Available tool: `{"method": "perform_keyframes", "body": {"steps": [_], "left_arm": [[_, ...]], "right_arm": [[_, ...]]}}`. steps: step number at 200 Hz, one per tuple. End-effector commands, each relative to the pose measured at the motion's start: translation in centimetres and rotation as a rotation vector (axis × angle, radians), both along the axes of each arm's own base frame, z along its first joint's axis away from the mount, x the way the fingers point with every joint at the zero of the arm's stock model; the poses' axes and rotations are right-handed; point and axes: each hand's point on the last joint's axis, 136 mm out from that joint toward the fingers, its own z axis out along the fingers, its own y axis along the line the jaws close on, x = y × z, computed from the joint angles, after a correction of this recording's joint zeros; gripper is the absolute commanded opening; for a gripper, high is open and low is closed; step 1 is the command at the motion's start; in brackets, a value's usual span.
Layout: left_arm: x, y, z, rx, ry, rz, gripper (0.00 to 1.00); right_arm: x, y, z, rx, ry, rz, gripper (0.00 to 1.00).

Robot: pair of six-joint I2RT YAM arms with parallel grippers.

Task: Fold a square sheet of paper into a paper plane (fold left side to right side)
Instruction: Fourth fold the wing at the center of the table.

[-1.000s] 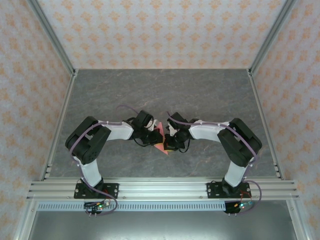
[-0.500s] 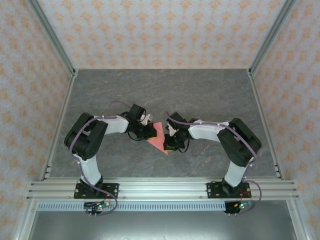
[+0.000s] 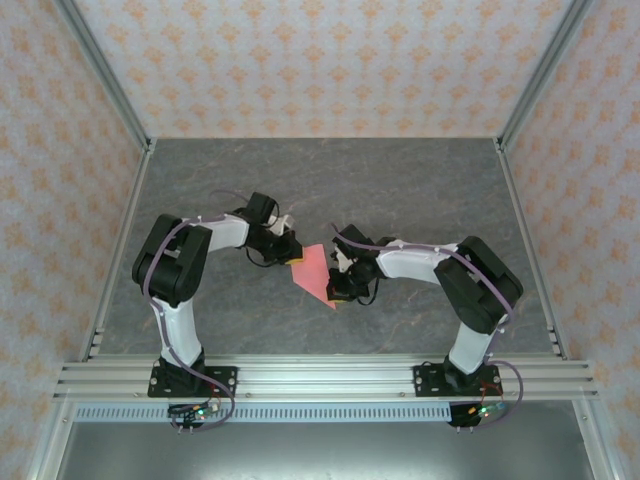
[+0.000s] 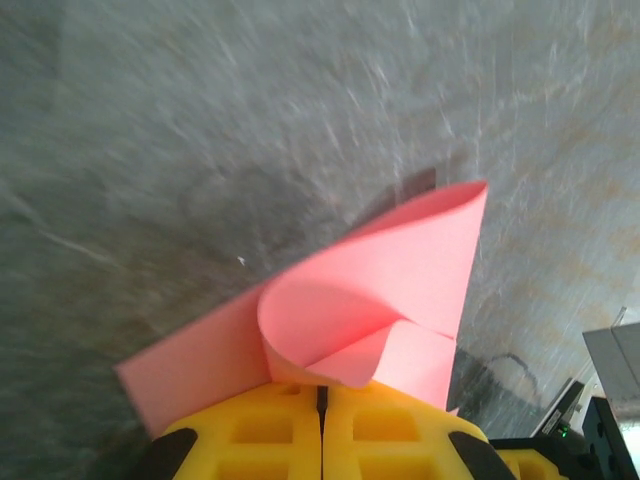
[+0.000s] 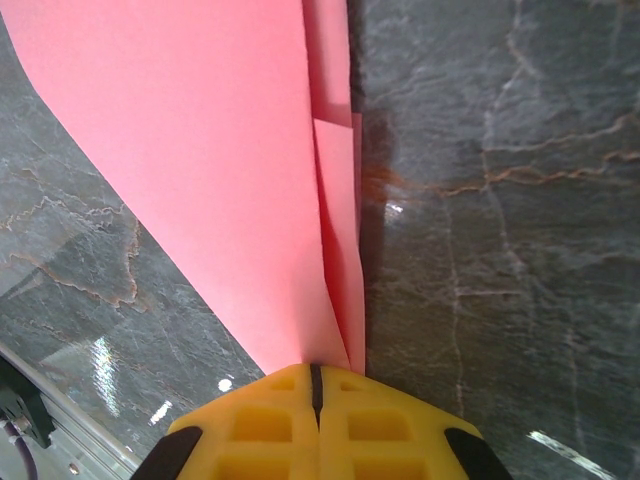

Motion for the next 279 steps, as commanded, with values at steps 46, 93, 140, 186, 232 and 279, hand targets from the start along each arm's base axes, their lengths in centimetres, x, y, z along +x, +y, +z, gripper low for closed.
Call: {"method": "perform_keyframes", "body": {"steps": [46, 93, 140, 186, 232, 279], "left_arm": [[5.7, 7.5, -2.7, 0.159, -0.043, 0.172, 0.08], [8.3, 8.8, -0.5, 0.125, -0.079, 0.221, 0.12], [9.4, 8.4, 3.2, 0.068, -0.148, 0.242, 0.18], [5.3, 7.8, 6.8, -0.021, -0.202, 0.309, 0.39], [-0.1, 3.6, 7.3, -0.031, -0.202, 0.233, 0.52], [-0.5, 0.4, 5.7, -0.053, -0.186, 0.219, 0.53]], "right_arm": [[-4.0, -6.6, -5.2, -0.332, 0.116, 0.011, 0.00], [-4.0, -5.9, -5.1, -0.309, 0.116, 0.021, 0.00], [-2.7, -3.8, -3.5, -0.205, 0.054, 0.014, 0.00], [1.9, -0.2, 3.4, 0.027, -0.197, -0.038, 0.22], [6.6, -2.9, 9.1, 0.044, -0.440, -0.176, 0.47], [8.0, -4.1, 12.3, 0.118, -0.561, -0.287, 0.65]]}}
